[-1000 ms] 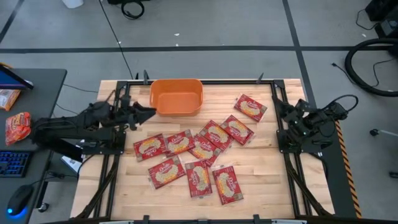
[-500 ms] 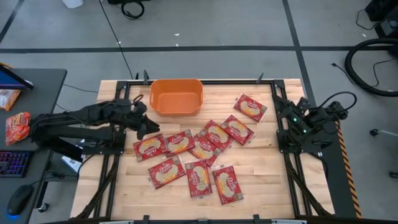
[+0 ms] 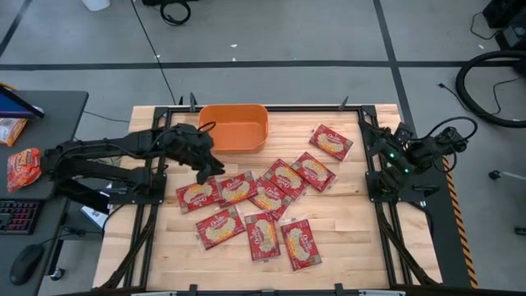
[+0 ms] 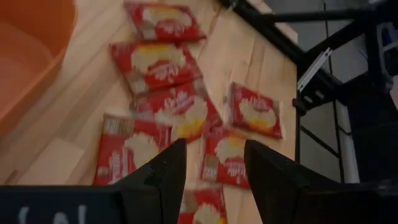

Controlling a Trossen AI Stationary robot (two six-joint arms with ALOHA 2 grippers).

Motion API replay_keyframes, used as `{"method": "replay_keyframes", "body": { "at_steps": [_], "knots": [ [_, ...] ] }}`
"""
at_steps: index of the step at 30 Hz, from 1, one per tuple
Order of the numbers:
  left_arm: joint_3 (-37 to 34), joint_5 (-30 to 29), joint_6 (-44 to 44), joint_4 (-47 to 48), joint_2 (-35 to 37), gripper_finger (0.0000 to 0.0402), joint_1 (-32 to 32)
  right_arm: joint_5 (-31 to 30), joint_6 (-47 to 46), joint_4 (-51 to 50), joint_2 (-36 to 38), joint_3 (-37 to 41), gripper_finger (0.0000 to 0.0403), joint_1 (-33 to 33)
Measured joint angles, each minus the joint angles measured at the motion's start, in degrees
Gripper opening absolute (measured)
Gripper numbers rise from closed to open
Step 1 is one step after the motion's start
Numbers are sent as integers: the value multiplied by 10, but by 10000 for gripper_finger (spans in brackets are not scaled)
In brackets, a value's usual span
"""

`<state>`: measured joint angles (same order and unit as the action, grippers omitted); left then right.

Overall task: Sort popcorn bags into baskets
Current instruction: Put the red popcorn bag into the orange bin

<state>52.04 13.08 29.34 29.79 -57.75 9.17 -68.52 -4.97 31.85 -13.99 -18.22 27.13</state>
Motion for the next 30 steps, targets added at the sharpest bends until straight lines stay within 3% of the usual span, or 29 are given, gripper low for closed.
{"method": "replay_keyframes", "body": {
  "at_steps": [4, 9, 15, 20, 25, 30],
  "knots": [
    [50, -6, 38, -1, -21, 166, -1, 65, -14, -62, -49, -66, 77, 8],
    [94, -29, 58, 21, -22, 166, -22, 194, -104, -247, -119, -167, 77, 7],
    [102, -39, 112, 162, -24, 167, -67, 296, -142, -423, -218, -285, 77, -24],
    [101, -104, 139, 259, -60, 167, -133, 322, -115, -521, -277, -356, 77, -74],
    [102, -175, 133, 250, -116, 167, -198, 361, -94, -530, -302, -370, 77, -125],
    [102, -249, 148, 216, -192, 191, -239, 387, -139, -572, -333, -370, 77, -160]
  ]
}}
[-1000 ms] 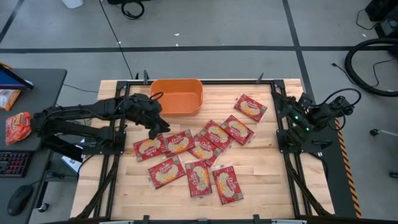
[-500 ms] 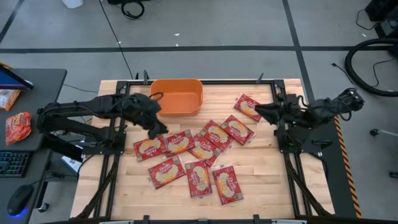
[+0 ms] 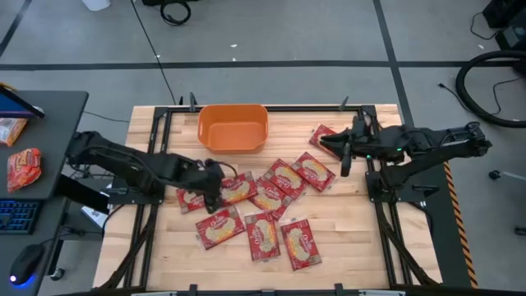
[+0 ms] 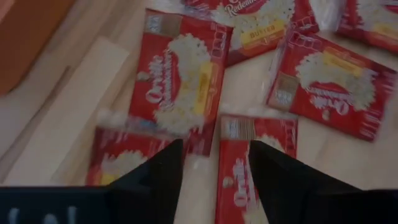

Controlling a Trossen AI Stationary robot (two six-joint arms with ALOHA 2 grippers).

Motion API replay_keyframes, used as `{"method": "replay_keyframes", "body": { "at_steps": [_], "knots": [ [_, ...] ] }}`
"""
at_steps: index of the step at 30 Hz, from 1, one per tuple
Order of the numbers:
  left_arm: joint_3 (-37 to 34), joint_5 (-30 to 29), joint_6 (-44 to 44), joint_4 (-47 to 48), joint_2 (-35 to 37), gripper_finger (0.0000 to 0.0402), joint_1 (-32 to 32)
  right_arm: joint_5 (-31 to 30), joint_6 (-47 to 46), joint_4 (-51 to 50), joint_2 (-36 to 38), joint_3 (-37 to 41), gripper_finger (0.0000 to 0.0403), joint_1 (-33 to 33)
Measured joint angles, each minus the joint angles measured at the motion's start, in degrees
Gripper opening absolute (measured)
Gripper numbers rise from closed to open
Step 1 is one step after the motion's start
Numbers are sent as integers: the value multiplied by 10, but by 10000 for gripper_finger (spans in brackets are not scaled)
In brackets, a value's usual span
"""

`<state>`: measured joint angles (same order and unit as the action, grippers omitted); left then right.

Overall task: Sort popcorn bags into baskets
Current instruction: Put the red popcorn bag into the orange bin

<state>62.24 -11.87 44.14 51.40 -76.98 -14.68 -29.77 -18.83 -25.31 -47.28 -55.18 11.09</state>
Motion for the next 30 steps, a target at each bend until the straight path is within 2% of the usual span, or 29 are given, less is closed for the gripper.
{"method": "replay_keyframes", "body": {
  "at_steps": [7, 14, 18, 25, 30],
  "knots": [
    [0, -6, -13, -92, -122, 254, -14, 38, -22, -25, -29, 0, 78, -37],
    [2, -17, 20, -100, -213, 246, -36, 80, -21, -36, -30, 0, 87, -71],
    [16, -40, 56, -45, -225, 226, -65, 99, -20, -40, -30, 0, 89, -80],
    [24, -118, 186, 103, -219, 194, -141, 105, -20, -44, -34, 1, 89, -91],
    [20, -166, 244, 123, -219, 193, -193, 114, -22, -43, -41, 1, 89, -91]
  ]
}}
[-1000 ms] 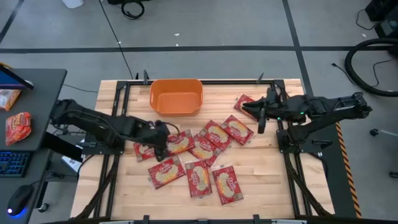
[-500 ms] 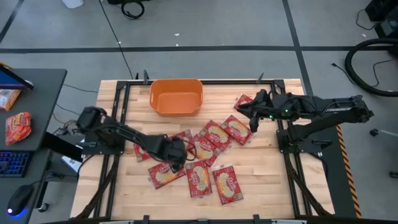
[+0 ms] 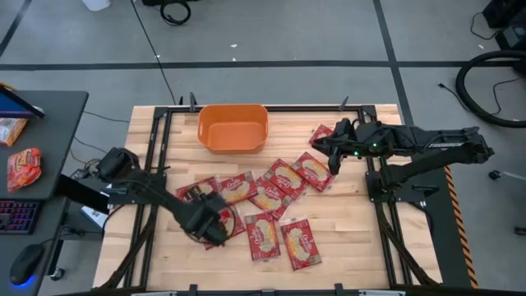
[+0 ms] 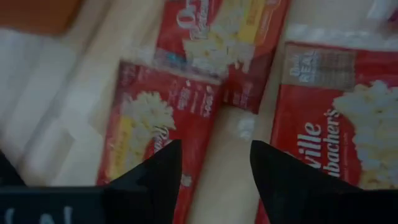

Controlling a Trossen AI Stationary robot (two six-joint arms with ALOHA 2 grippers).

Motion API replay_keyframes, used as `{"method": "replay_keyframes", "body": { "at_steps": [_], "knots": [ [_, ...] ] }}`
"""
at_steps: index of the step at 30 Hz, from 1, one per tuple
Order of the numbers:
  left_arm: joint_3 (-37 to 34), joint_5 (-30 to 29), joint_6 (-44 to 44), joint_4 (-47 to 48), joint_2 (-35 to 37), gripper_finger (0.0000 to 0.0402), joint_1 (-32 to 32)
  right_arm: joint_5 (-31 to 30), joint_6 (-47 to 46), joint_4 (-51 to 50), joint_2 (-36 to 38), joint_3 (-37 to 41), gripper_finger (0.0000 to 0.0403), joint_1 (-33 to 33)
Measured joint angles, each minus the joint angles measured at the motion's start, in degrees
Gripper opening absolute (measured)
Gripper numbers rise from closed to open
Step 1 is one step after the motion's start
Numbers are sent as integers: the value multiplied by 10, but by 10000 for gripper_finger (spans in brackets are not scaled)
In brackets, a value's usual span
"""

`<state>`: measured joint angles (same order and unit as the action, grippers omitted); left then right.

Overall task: Sort popcorn bags into baskets
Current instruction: Put the red popcorn bag into the orange bin

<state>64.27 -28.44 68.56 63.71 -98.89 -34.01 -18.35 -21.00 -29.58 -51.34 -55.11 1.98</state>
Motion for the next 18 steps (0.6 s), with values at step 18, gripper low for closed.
{"method": "replay_keyframes", "body": {
  "at_steps": [18],
  "knots": [
    [-178, -45, 274, 5, 233, 192, -84, 20, -13, 4, -1, 0, 89, -5]
  ]
}}
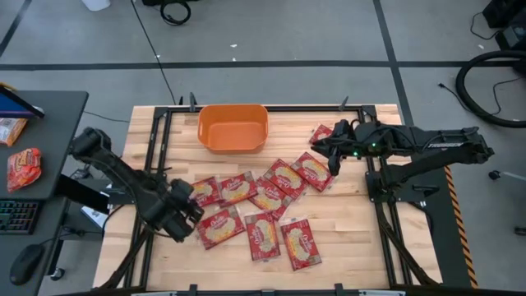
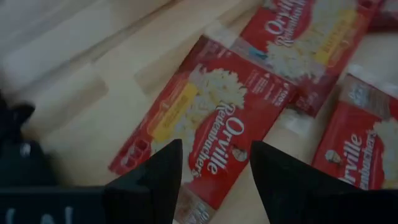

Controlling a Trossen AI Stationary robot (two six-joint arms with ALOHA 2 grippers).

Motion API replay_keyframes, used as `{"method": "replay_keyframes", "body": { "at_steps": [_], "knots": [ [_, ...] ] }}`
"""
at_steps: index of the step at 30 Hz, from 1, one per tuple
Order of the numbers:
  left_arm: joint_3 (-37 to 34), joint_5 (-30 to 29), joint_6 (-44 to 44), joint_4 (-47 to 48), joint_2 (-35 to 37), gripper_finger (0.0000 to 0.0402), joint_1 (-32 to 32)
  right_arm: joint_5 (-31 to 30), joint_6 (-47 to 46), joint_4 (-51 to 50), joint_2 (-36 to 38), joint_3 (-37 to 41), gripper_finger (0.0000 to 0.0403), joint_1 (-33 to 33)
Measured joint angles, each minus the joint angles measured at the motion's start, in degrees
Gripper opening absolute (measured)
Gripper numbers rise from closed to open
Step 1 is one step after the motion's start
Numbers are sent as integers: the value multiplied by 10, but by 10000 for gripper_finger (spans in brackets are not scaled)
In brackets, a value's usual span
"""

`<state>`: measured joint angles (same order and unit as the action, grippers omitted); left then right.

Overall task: Sort popcorn bags into baskets
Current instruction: Put the red popcorn bag into the orange bin

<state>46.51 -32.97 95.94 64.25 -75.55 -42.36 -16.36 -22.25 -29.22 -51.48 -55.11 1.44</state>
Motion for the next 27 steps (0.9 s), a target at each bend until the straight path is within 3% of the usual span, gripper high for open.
{"method": "replay_keyframes", "body": {
  "at_steps": [7, 12, 19, 27],
  "knots": [
    [-2, -16, -283, -120, -26, 192, 30, -2, -1, 0, 0, 0, 89, -2],
    [-2, 2, -389, -194, -82, 192, 65, -3, -3, 0, 0, 0, 89, -2],
    [-2, 83, -426, -197, -159, 192, 103, 0, -10, 0, 0, 0, 89, -2],
    [18, 95, -426, -160, -211, 192, 114, 12, -18, 0, 0, 0, 89, -2]
  ]
}}
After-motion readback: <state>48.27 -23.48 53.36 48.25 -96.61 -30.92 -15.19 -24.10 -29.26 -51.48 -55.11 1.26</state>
